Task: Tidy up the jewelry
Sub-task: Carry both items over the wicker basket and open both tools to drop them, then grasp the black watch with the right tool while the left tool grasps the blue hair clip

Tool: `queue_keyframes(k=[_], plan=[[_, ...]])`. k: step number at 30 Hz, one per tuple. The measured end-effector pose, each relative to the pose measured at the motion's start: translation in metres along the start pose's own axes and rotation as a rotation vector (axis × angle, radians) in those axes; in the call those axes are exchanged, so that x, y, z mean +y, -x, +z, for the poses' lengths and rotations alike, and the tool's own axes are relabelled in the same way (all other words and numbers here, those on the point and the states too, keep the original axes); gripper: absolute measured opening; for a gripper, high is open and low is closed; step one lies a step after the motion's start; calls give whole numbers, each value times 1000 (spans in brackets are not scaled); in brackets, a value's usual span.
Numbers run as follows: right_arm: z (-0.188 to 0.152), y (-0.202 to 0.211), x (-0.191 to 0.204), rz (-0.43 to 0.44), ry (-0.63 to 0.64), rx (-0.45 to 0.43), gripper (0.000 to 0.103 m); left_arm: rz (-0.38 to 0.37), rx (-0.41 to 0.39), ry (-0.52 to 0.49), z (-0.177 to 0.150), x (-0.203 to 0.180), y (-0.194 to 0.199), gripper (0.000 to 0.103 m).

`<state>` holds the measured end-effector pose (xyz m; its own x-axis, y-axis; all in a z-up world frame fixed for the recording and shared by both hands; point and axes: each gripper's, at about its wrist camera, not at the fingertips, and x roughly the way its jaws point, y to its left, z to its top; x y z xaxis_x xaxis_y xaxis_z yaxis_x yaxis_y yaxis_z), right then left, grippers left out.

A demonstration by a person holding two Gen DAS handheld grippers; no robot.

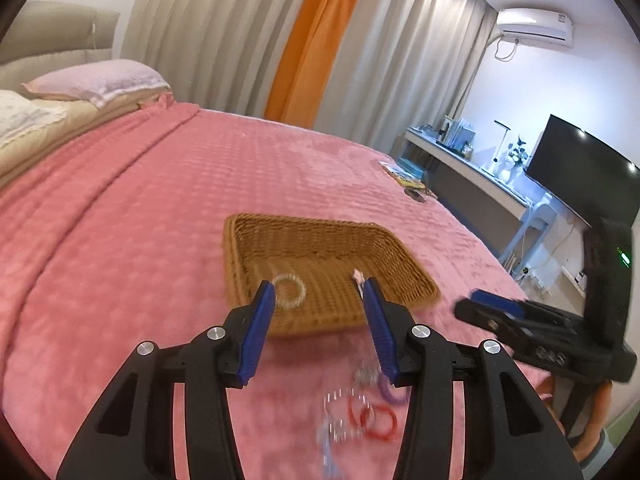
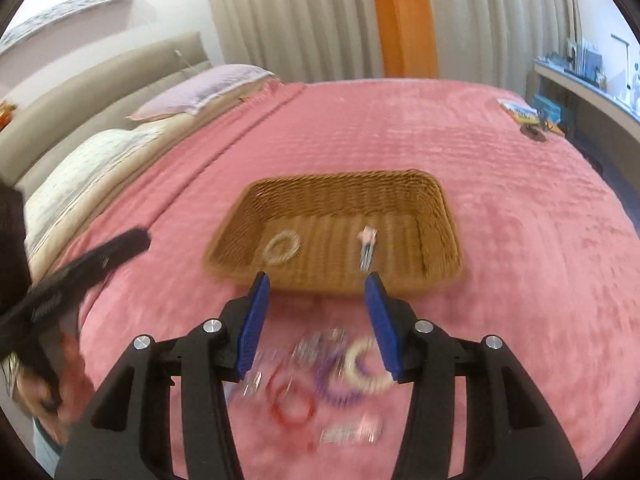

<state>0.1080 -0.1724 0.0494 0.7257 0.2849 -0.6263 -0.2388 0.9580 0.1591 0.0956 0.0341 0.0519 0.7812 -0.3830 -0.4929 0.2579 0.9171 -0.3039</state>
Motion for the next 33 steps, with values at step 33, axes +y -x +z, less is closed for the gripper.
queue_keyframes(k=[33], plan=[[-179, 46, 43, -57, 22, 36, 17, 64, 233, 20, -135, -8, 10, 45]])
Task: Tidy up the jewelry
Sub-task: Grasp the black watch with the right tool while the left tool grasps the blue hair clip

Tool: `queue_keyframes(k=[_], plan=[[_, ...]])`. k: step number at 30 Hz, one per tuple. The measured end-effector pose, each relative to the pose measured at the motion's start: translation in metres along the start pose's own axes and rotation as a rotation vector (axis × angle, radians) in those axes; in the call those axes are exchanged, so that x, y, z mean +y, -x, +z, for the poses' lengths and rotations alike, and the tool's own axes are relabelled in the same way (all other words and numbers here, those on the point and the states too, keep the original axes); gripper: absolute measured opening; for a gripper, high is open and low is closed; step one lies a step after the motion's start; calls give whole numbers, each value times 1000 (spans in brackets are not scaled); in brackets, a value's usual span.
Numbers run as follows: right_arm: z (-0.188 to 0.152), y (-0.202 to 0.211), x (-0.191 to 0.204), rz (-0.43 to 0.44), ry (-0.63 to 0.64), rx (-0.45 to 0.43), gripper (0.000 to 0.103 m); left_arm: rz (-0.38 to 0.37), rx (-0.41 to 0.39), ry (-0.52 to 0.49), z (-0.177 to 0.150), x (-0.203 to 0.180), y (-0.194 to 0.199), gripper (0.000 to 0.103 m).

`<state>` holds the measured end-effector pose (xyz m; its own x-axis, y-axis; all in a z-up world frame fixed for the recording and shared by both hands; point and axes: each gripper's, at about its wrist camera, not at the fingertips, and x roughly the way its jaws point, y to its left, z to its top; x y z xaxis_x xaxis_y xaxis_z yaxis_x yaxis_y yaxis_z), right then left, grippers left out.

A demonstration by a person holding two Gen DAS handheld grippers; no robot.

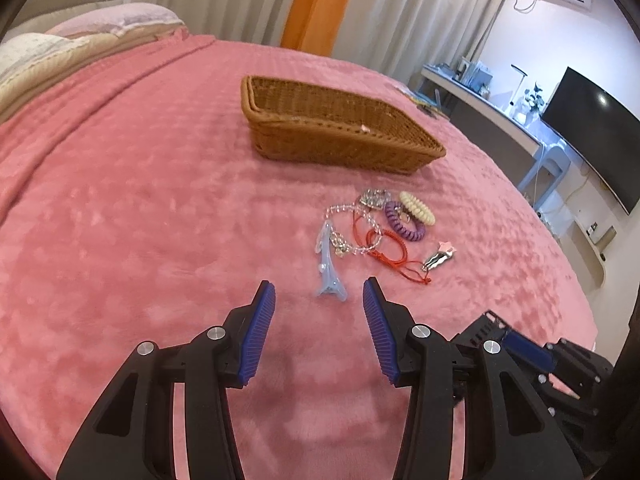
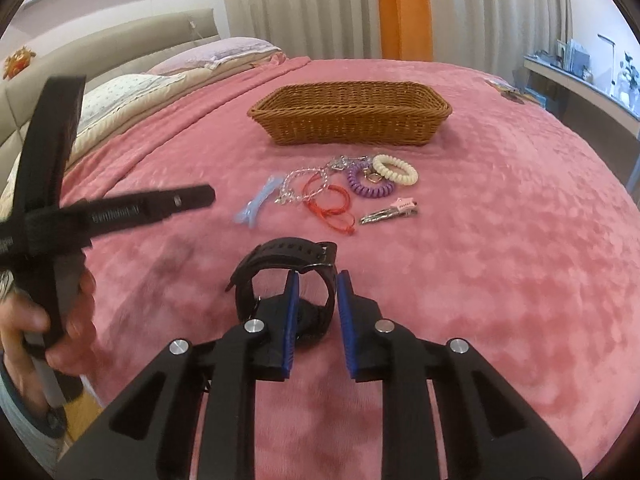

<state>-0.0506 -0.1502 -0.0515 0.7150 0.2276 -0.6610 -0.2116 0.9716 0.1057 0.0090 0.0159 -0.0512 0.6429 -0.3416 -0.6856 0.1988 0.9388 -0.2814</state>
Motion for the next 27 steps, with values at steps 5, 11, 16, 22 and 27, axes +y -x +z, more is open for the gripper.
queue_keyframes(k=[5, 11, 16, 22, 27], plan=[[9, -17, -10, 29, -32, 33, 7, -7, 40, -5, 6, -1, -26, 45], [10, -19, -21, 64, -67, 26, 7, -2, 86, -16, 11, -7, -53, 43], [16, -15, -27, 75, -103, 12, 7, 34, 97, -55, 9, -15, -63, 17], [25, -2, -32, 75, -119, -21, 7, -4, 60, -34, 7, -11, -54, 10], [33, 7, -33, 74, -117, -45, 7, -35, 5, -26, 8, -8, -38, 10]])
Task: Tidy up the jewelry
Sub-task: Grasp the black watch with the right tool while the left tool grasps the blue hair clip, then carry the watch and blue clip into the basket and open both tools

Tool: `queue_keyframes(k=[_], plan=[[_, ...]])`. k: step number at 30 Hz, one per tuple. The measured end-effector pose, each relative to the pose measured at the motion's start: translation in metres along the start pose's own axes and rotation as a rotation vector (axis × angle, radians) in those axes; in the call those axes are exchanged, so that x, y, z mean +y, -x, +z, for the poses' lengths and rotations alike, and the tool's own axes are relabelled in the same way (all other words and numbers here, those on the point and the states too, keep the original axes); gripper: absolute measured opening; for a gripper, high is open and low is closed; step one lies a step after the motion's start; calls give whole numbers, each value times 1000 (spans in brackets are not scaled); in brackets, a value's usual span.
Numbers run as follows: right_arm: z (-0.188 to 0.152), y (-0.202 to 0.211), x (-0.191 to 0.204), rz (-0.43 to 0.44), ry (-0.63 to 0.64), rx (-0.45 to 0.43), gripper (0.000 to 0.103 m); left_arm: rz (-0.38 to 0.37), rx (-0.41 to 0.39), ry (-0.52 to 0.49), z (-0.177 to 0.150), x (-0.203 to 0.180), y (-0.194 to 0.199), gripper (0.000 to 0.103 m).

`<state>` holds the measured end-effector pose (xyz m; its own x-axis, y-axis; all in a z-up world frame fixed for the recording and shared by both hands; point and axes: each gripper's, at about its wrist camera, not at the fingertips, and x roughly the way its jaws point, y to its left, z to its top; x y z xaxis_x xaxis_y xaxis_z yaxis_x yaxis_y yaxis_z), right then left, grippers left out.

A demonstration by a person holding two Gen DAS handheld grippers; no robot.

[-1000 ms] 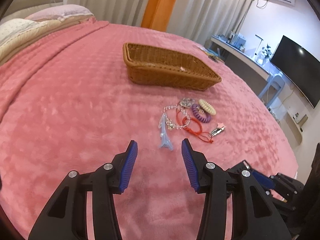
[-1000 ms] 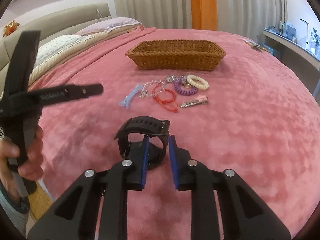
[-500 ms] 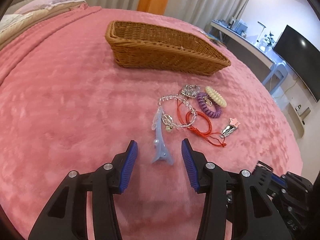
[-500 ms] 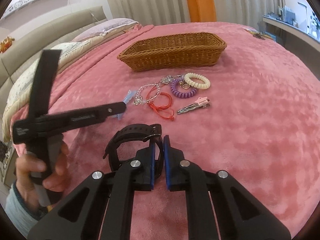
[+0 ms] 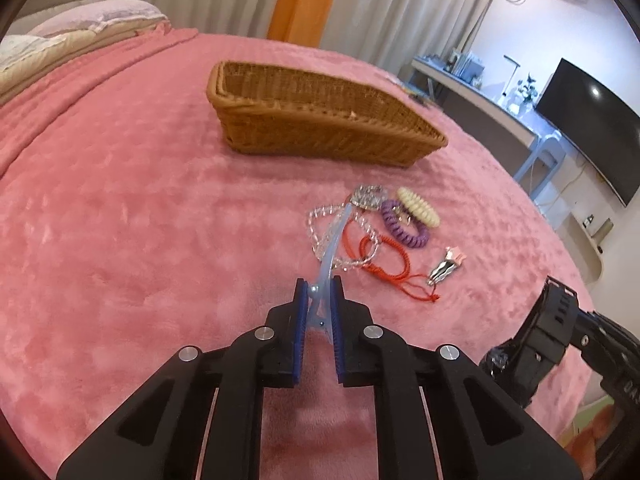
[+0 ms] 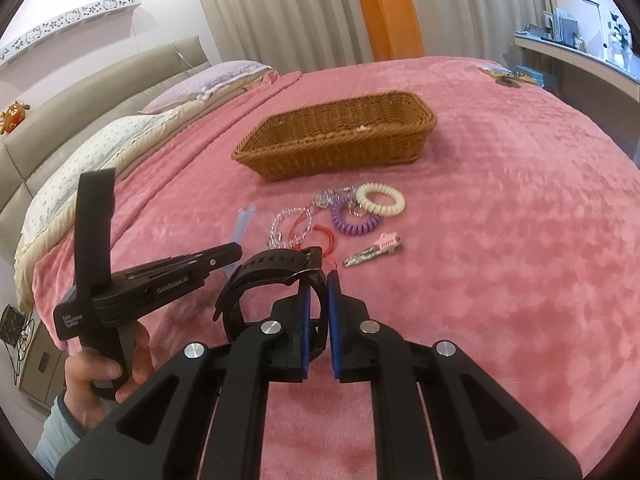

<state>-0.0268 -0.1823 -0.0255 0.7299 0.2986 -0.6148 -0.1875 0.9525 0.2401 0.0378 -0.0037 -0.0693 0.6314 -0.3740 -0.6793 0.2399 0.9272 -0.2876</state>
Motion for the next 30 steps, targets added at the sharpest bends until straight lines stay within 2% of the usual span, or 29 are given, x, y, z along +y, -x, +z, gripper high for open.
queue_keyframes(k=[5, 11, 14, 18, 23, 27, 30], plan=[[17, 8, 2, -13, 13, -24, 7, -6, -52, 0, 12, -1, 22, 10], [71, 12, 5, -46, 60, -83, 7, -5, -141, -40, 54, -12, 55, 10], [107, 2, 6, -80, 84, -109, 7, 2, -175, -65, 79, -19, 58, 10], [152, -26, 3, -107, 87, -116, 7, 11, -204, -95, 116, -25, 42, 10], [192, -74, -8, -146, 82, -77, 7, -2, -203, -73, 147, -19, 7, 10], [205, -113, -17, -169, 80, -27, 7, -5, -179, -57, 165, -13, -29, 10], [210, -148, -27, -177, 63, 44, 7, 0, -148, -45, 170, -7, -54, 10]])
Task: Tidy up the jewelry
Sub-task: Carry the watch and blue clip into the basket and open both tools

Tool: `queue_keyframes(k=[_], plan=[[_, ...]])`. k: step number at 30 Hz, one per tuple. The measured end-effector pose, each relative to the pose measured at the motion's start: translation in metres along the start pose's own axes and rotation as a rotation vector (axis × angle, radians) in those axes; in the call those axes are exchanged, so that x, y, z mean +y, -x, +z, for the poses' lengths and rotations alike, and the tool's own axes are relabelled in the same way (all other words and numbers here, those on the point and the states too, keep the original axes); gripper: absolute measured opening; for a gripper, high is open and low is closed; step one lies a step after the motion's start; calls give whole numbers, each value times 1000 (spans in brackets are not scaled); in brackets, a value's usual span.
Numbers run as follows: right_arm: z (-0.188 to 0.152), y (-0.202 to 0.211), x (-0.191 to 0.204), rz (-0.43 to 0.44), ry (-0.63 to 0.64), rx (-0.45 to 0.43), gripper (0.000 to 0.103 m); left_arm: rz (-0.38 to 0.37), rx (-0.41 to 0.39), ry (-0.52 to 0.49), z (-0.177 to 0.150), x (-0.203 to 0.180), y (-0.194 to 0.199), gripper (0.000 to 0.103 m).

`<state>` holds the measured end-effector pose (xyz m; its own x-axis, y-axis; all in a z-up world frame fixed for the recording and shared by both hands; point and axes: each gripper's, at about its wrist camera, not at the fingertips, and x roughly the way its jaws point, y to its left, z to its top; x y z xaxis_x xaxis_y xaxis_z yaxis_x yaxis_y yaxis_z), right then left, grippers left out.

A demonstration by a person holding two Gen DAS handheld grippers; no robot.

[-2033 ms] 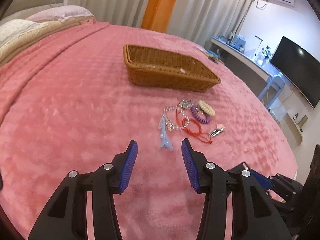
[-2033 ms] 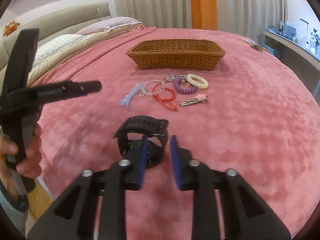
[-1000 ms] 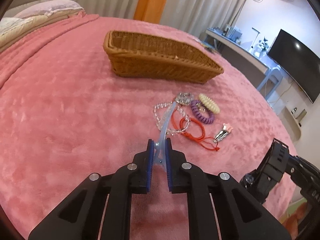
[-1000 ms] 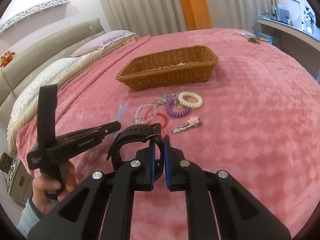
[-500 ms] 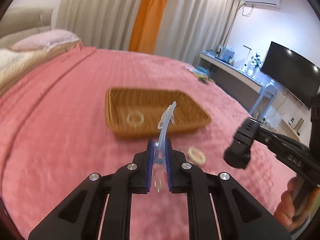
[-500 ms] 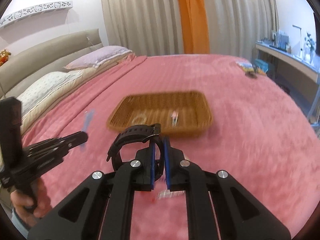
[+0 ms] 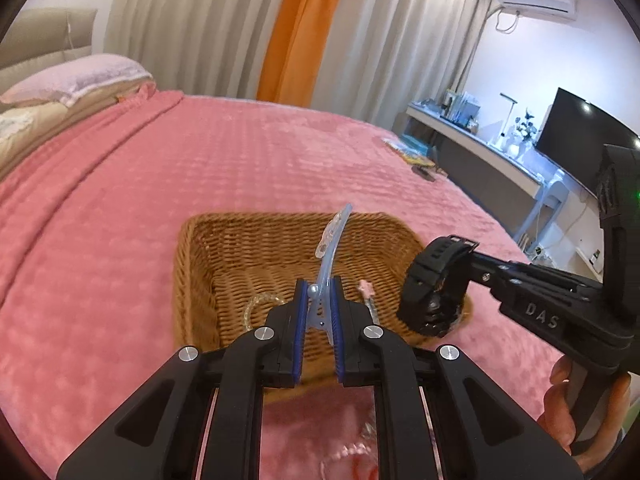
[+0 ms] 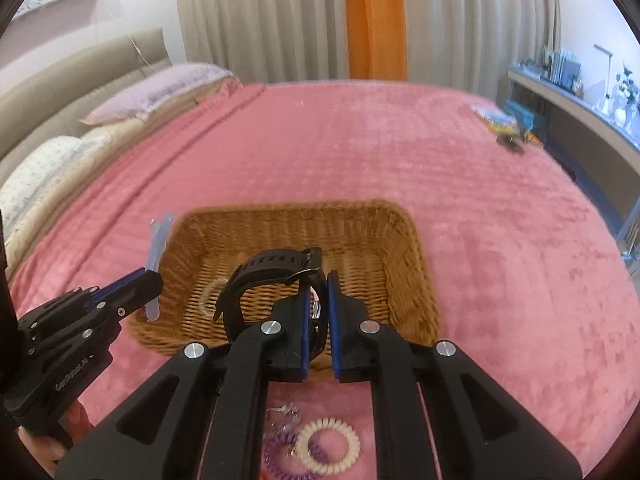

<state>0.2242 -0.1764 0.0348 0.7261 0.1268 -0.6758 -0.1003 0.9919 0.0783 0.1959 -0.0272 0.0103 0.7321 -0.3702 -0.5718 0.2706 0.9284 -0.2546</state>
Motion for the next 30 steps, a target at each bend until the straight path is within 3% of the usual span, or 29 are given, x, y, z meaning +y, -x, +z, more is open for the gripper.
queue_keyframes(k=[7, 18, 21, 23, 27, 28, 30], plan=[[2, -59, -5, -25, -41, 164, 7, 18, 72, -8, -11, 13, -41, 10], [10, -82, -11, -17, -80, 255, 8, 23, 109, -9, -18, 20, -54, 11], [12, -82, -16, 12, -99, 270, 9, 8, 93, -3, -17, 20, -48, 21], [12, -79, -19, 30, -107, 274, 9, 5, 73, 1, -16, 22, -43, 34], [13, -70, -19, 38, -83, 258, 11, -12, 36, 9, -14, 22, -31, 37], [13, -66, -18, 33, -72, 248, 13, -16, 27, 12, -13, 21, -28, 39], [16, -59, -19, 30, -64, 232, 27, -25, 7, 19, -12, 22, -21, 42]])
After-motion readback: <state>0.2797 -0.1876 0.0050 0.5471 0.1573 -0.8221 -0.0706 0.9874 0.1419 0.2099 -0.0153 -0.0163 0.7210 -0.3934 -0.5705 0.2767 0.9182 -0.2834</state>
